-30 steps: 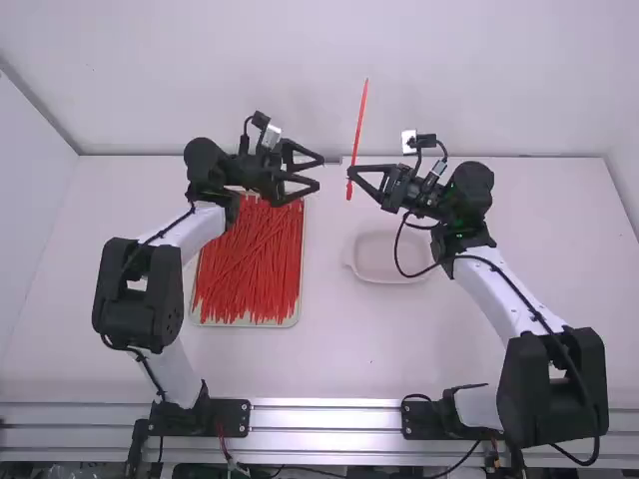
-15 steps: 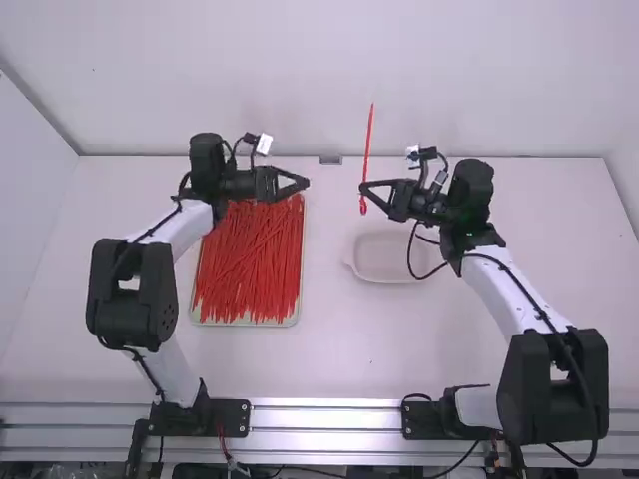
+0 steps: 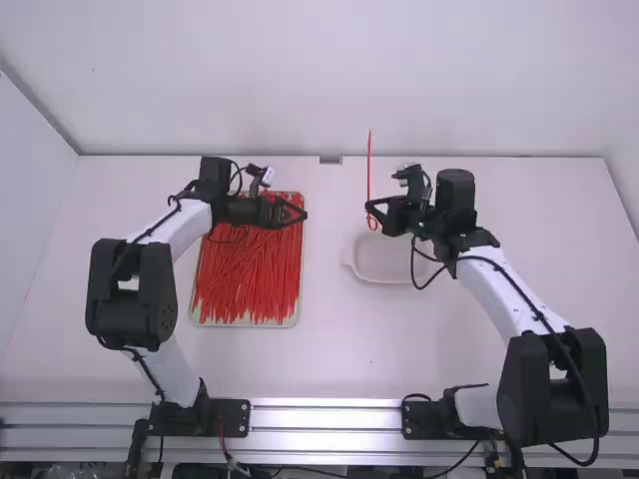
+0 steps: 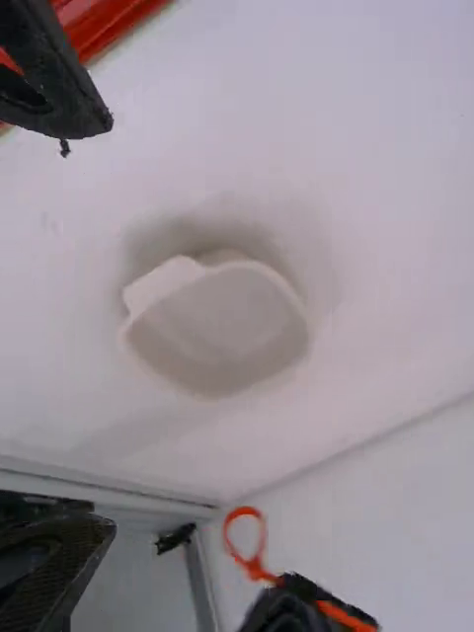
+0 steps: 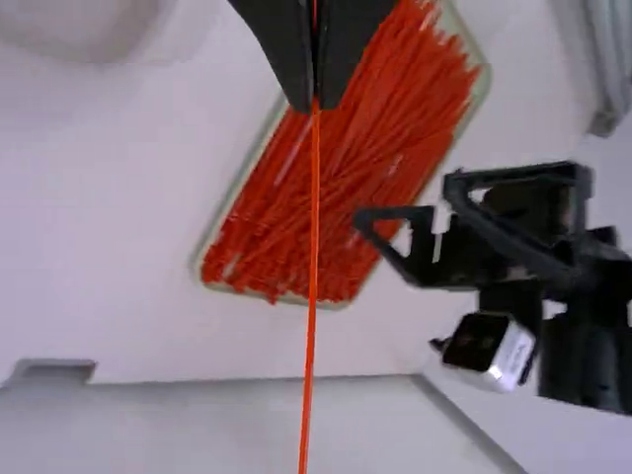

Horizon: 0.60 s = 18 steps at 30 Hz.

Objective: Fasten the cable tie

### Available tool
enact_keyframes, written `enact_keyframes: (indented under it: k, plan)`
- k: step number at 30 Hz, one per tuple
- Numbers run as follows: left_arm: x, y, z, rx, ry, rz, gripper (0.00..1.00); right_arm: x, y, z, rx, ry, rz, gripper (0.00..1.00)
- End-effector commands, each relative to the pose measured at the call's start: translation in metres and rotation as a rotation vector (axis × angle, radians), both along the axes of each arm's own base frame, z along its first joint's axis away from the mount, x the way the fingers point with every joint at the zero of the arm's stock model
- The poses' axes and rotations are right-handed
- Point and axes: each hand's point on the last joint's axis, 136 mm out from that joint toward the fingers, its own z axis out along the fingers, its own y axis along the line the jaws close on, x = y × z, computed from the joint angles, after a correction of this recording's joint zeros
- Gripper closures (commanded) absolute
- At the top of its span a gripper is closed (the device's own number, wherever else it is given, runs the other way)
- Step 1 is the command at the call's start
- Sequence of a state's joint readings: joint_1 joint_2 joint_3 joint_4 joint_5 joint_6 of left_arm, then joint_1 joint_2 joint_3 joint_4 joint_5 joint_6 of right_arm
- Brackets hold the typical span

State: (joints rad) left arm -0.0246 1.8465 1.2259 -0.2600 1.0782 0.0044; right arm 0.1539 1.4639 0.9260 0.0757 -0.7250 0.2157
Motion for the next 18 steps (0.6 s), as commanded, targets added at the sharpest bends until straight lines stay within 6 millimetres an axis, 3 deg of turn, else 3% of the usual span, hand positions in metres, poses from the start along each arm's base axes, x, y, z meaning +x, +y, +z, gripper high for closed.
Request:
enact_keyframes:
  k: [1, 12, 18]
  plan:
    - [-0.001, -0.003, 0.006, 0.026, -0.098, -0.053, 0.01, 0.008, -0.014, -0.007, -0.073, -0.044, -0.075, 1.00]
    - [-0.004, -0.004, 0.005, 0.025, -0.083, -0.058, 0.01, 0.012, -0.056, -0.057, -0.138, -0.025, -0.273, 1.00]
    - [-0.006, -0.004, 0.003, 0.025, -0.070, -0.060, 0.01, 0.007, -0.066, -0.075, -0.144, -0.017, -0.332, 1.00]
